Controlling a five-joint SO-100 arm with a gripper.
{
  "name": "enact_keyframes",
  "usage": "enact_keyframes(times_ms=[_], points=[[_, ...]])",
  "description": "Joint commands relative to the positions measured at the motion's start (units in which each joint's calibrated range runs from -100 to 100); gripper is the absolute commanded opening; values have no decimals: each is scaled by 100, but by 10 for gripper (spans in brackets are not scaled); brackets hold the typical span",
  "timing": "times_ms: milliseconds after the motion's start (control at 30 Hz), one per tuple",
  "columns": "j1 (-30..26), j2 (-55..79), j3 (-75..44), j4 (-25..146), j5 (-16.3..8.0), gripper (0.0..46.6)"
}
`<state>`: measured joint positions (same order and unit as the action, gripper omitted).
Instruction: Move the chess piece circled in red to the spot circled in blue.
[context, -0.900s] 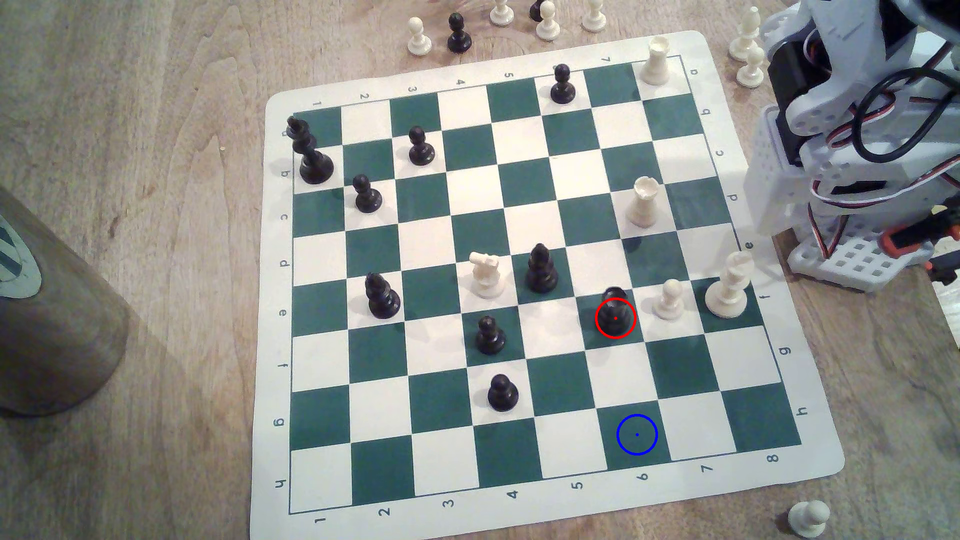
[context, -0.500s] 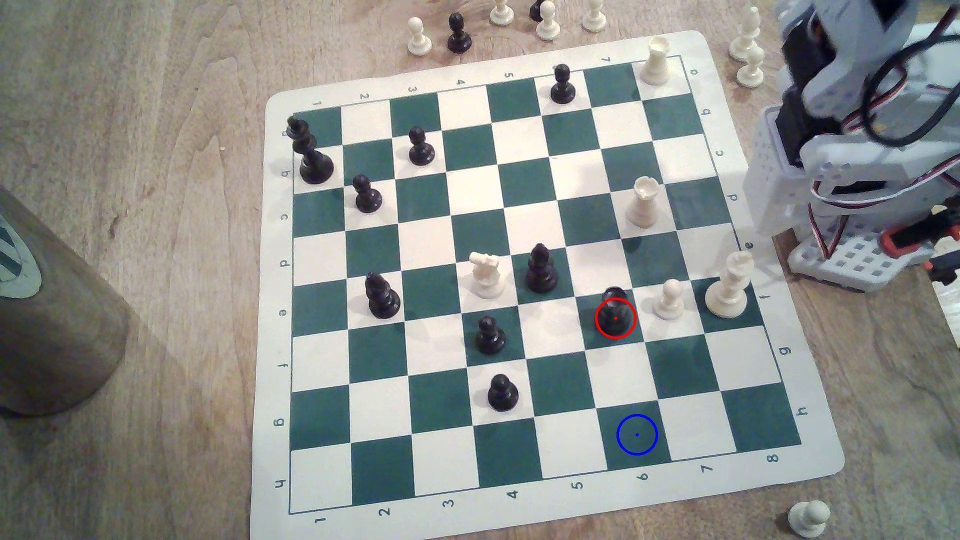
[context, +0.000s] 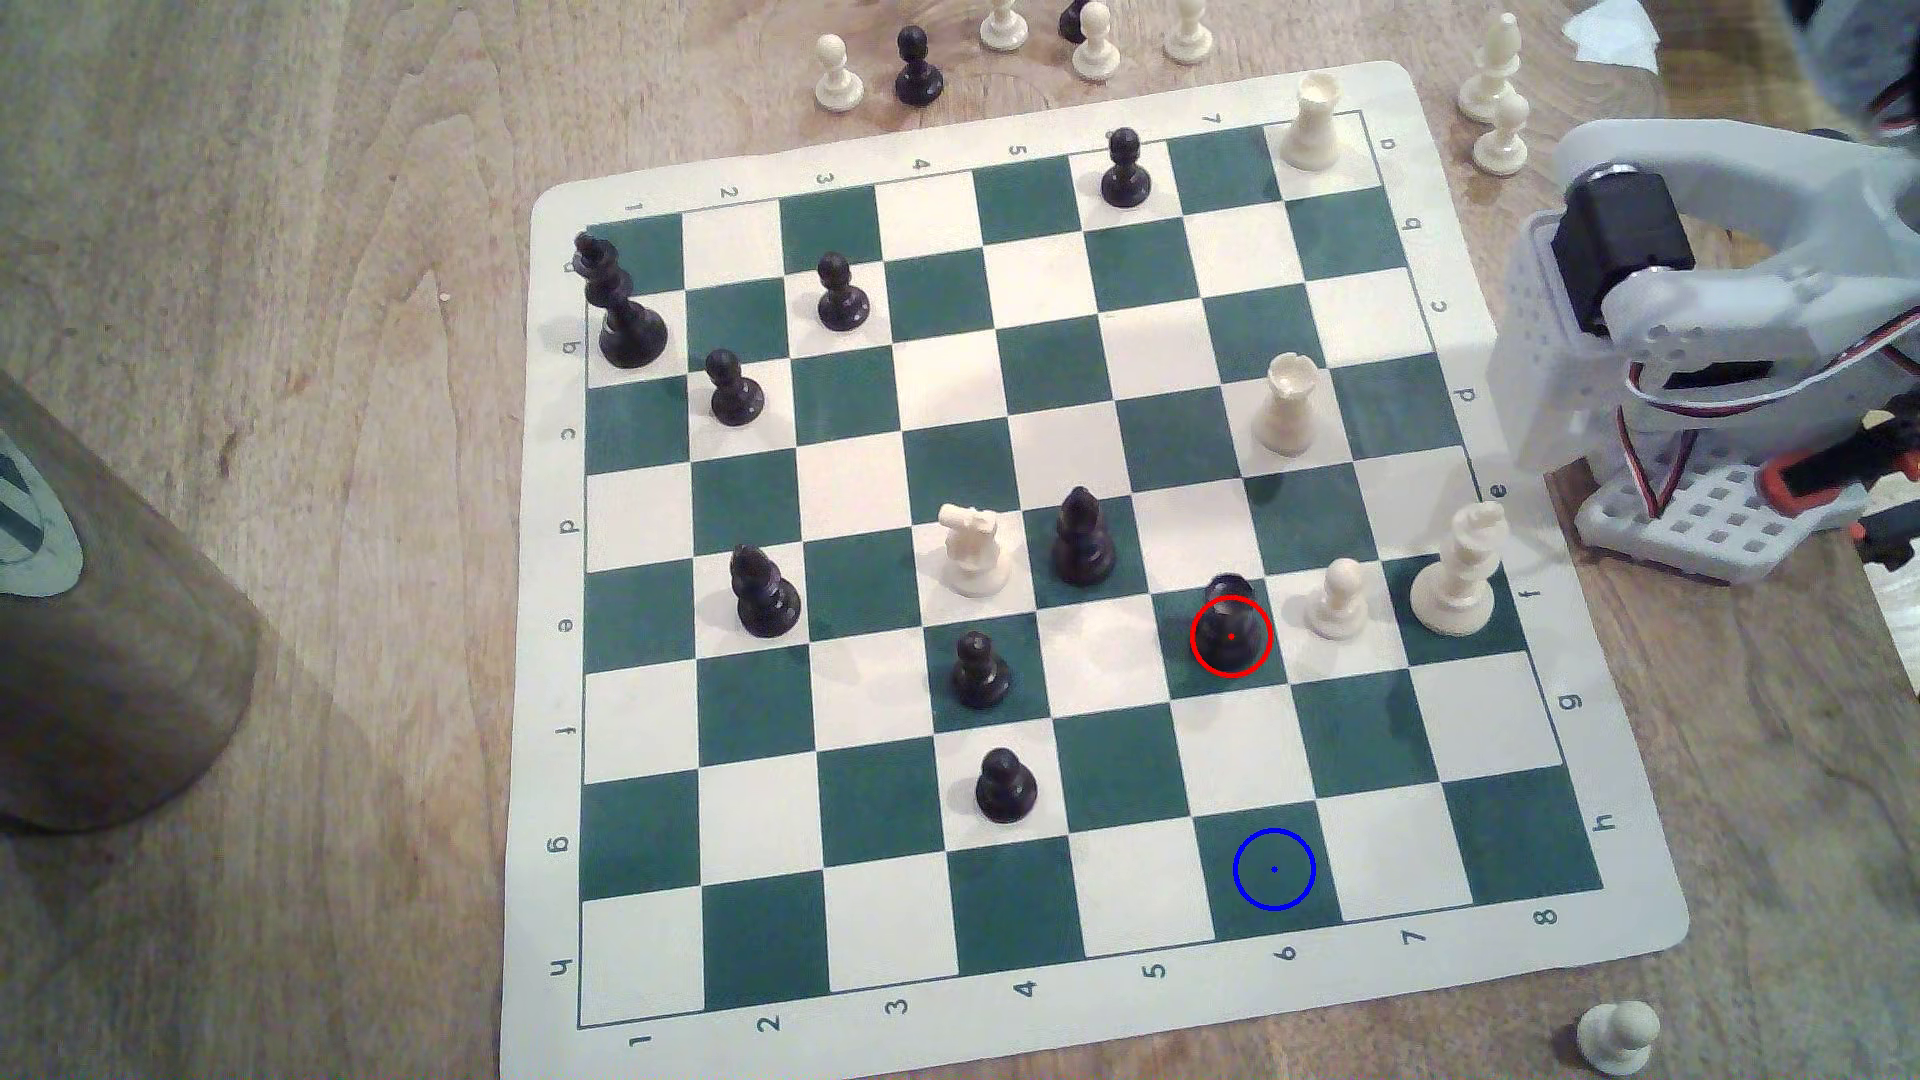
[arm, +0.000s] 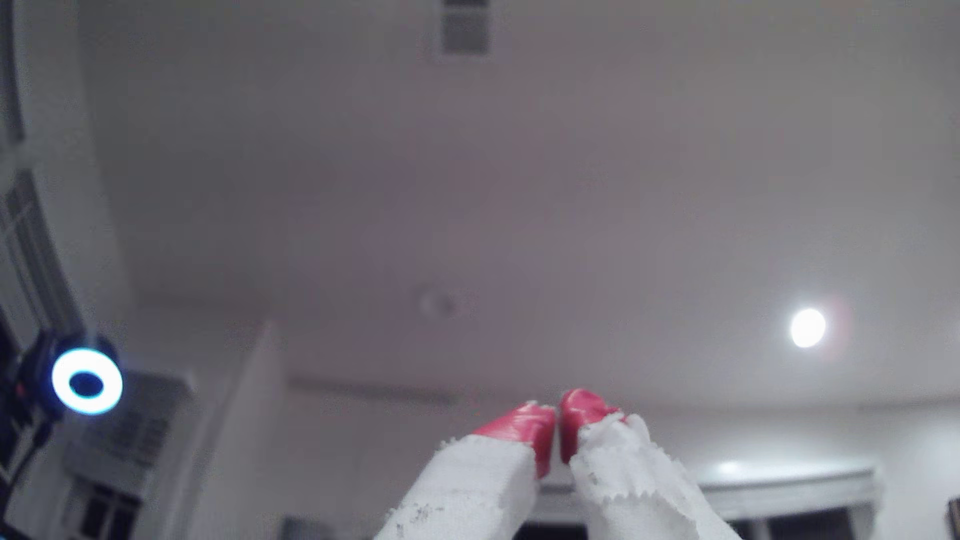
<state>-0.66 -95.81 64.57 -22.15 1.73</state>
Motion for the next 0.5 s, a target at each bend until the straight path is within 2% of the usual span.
enact_keyframes(times_ms=[0,133,200,233,333,467], points=[[-31,14,-809,1396,10,2],[-94,14,-1235,3689,-49,2],[-55,14,-1471,4746,-244,2],[70,6,-1824,5917,-366,2],[368,39,-2069,6892,-371,2],[-24,362,-2813,8972,-527,2]])
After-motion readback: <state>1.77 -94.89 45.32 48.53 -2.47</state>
